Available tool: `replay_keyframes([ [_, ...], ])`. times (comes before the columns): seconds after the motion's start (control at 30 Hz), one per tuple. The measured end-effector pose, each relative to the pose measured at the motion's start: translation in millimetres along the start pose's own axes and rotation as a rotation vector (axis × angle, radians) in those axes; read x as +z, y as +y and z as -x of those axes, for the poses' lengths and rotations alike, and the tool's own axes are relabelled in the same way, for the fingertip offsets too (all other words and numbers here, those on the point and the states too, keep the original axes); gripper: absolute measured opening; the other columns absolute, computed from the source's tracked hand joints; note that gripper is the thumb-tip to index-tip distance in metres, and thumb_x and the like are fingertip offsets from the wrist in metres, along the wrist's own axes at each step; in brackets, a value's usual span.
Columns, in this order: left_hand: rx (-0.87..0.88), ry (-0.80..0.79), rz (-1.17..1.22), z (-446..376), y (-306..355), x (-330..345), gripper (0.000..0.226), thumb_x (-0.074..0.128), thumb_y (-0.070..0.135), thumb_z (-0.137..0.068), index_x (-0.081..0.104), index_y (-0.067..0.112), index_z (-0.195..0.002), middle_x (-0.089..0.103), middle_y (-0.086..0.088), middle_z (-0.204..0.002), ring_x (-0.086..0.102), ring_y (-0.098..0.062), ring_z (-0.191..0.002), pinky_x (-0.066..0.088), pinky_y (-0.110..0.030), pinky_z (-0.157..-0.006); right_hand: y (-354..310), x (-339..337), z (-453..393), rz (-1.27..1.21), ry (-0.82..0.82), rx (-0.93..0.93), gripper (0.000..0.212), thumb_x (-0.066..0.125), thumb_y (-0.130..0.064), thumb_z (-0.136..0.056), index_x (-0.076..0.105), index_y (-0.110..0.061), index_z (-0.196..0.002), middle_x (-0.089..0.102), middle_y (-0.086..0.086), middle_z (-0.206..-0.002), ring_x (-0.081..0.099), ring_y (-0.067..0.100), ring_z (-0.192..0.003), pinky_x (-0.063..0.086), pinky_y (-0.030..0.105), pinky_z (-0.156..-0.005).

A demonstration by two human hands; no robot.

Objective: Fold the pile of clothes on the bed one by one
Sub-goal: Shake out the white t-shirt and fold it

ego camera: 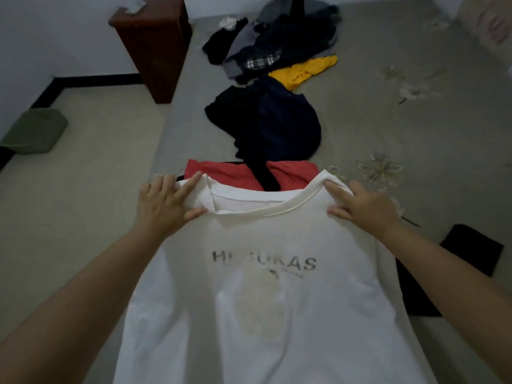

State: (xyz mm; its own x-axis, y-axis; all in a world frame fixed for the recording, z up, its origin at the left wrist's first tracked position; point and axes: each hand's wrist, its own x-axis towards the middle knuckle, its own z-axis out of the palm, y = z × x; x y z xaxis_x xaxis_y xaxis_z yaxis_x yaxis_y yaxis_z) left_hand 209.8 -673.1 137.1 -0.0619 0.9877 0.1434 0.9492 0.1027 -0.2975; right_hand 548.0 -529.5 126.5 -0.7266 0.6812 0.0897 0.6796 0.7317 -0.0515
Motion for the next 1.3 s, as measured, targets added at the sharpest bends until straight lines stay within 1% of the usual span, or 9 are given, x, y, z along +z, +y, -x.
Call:
replay_keyframes([
  [0.13,0.038,0.089,0.007,-47,-26,12,0.080,0.008,0.065,-0.088,0.063,0.013,-0.115,0.054,-0.016,-0.067,0.050,-0.026,-0.053,0.038,-0.028,-0.050,27,0,-49,0.035,0.195,-0.126,0.060,0.035,-0.052,-0.089,0.066,-0.006,-0.109,0.053,0.014,-0.057,0.044,0.024,-0.030,0.036,0.022,-0.029],
  [0.23,-0.001,0.089,0.031,-86,-38,36,0.079,0.016,0.067,-0.086,0.062,0.011,-0.118,0.056,-0.021,-0.074,0.054,-0.032,-0.060,0.042,-0.036,-0.056,39,19,-93,0.051,0.299,-0.074,0.052,0.051,-0.044,-0.085,0.063,-0.002,-0.113,0.055,0.018,-0.060,0.048,0.026,-0.036,0.038,0.025,-0.034],
  [0.33,-0.135,0.077,0.139,-118,-29,86,0.061,0.059,0.046,-0.081,0.051,0.011,-0.130,0.051,-0.035,-0.114,0.051,-0.049,-0.100,0.038,-0.056,-0.083,38,65,-127,-0.012,0.134,0.144,0.067,0.070,-0.028,-0.077,0.041,-0.009,-0.136,0.054,0.032,-0.106,0.057,0.042,-0.085,0.045,0.047,-0.072],
  [0.47,-0.145,-0.215,0.366,-101,53,152,0.059,0.049,0.036,-0.092,0.029,0.012,-0.142,0.020,-0.025,-0.149,0.009,-0.040,-0.139,0.005,-0.050,-0.110,32,139,-93,-0.029,-0.125,0.376,0.066,0.052,-0.040,-0.088,0.023,-0.019,-0.144,0.029,0.018,-0.145,0.028,0.035,-0.131,0.023,0.049,-0.103],
  [0.63,-0.082,-0.291,0.691,-61,166,166,0.077,0.014,0.056,-0.083,0.025,0.010,-0.143,0.017,-0.016,-0.152,0.005,-0.033,-0.142,0.003,-0.044,-0.112,44,163,30,-0.484,0.129,0.847,0.076,0.039,-0.044,-0.078,0.033,0.005,-0.136,0.042,0.029,-0.134,0.039,0.040,-0.124,0.026,0.033,-0.101],
  [0.8,0.113,-0.374,0.731,-34,230,180,0.082,-0.002,0.074,-0.077,0.013,0.027,-0.142,0.012,-0.015,-0.153,0.004,-0.035,-0.141,0.001,-0.049,-0.111,30,183,137,-0.597,-0.040,1.170,0.072,0.051,-0.035,-0.086,0.022,-0.001,-0.142,0.044,0.023,-0.135,0.043,0.035,-0.124,0.034,0.031,-0.094],
  [0.9,0.173,-0.408,0.647,-24,239,192,0.087,-0.008,0.072,-0.078,0.028,0.024,-0.140,0.026,-0.020,-0.148,0.022,-0.041,-0.136,0.012,-0.055,-0.109,27,196,157,-0.554,-0.050,1.226,0.051,0.052,-0.020,-0.092,0.036,-0.001,-0.136,0.046,0.021,-0.135,0.044,0.033,-0.124,0.035,0.031,-0.094],
  [1.03,0.186,-0.448,0.598,-25,241,188,0.079,0.007,0.063,-0.089,0.053,0.012,-0.127,0.047,-0.028,-0.131,0.046,-0.049,-0.118,0.031,-0.065,-0.093,47,185,156,-0.496,0.022,1.186,0.022,0.052,-0.018,-0.092,0.062,0.002,-0.089,0.060,0.017,-0.080,0.059,0.032,-0.084,0.027,0.025,-0.063],
  [1.3,0.161,-0.501,0.574,-31,247,165,0.084,0.005,0.065,-0.088,0.053,0.008,-0.126,0.046,-0.034,-0.129,0.045,-0.054,-0.115,0.033,-0.069,-0.087,179,92,117,-0.096,0.025,1.051,0.042,0.053,-0.031,-0.091,0.052,-0.007,-0.125,0.059,0.028,-0.114,0.055,0.043,-0.103,0.040,0.041,-0.084],
])
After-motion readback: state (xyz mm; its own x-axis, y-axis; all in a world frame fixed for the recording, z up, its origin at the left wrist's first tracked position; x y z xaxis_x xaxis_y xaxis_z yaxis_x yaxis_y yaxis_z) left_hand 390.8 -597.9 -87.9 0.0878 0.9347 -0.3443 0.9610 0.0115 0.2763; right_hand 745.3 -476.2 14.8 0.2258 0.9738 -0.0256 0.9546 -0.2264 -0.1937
